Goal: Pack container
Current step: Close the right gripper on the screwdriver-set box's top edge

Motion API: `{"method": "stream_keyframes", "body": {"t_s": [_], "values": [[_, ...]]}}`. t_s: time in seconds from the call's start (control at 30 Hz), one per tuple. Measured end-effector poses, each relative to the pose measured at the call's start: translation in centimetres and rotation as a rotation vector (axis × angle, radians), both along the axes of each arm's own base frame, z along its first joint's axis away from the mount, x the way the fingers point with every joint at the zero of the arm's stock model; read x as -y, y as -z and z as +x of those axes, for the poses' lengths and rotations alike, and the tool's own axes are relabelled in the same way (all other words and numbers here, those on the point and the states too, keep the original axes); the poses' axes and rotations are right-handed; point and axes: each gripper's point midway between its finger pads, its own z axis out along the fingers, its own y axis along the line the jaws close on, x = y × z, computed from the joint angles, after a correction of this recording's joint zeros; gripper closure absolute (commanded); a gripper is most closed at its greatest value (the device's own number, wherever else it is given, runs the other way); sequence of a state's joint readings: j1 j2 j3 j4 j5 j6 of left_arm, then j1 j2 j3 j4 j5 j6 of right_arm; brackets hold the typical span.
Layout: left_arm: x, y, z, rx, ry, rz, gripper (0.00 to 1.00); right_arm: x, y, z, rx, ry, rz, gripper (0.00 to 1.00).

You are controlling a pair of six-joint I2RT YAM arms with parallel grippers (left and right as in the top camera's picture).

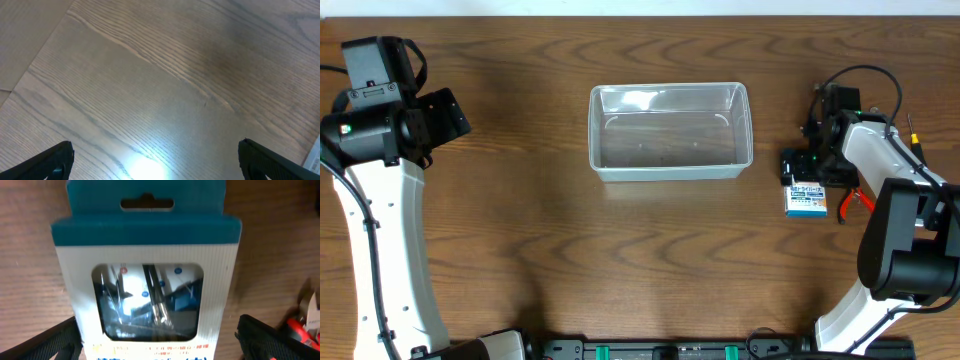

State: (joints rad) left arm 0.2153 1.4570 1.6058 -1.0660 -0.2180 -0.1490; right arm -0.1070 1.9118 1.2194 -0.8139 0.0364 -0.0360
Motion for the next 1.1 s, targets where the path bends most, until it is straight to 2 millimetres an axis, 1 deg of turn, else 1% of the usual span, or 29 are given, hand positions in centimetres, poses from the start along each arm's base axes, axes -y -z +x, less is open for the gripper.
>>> {"method": "stream_keyframes", "body": {"t_s": [0.27,0.43,1.1], "values": [[0.01,0.00,0.00,0.000,0.001,0.000,0.02,0.02,0.12,0.22,0.007,0.000,-0.001,0.01],[0.01,0.00,0.00,0.000,0.000,0.000,0.02,0.01,0.38,0.14,-0.001,0.000,0.000,0.01],[0.00,0.00,0.01,0.000,0.000,0.000,0.02,-0.03,0.40,-0.24,-0.016,0.000,0.002,0.01]]}}
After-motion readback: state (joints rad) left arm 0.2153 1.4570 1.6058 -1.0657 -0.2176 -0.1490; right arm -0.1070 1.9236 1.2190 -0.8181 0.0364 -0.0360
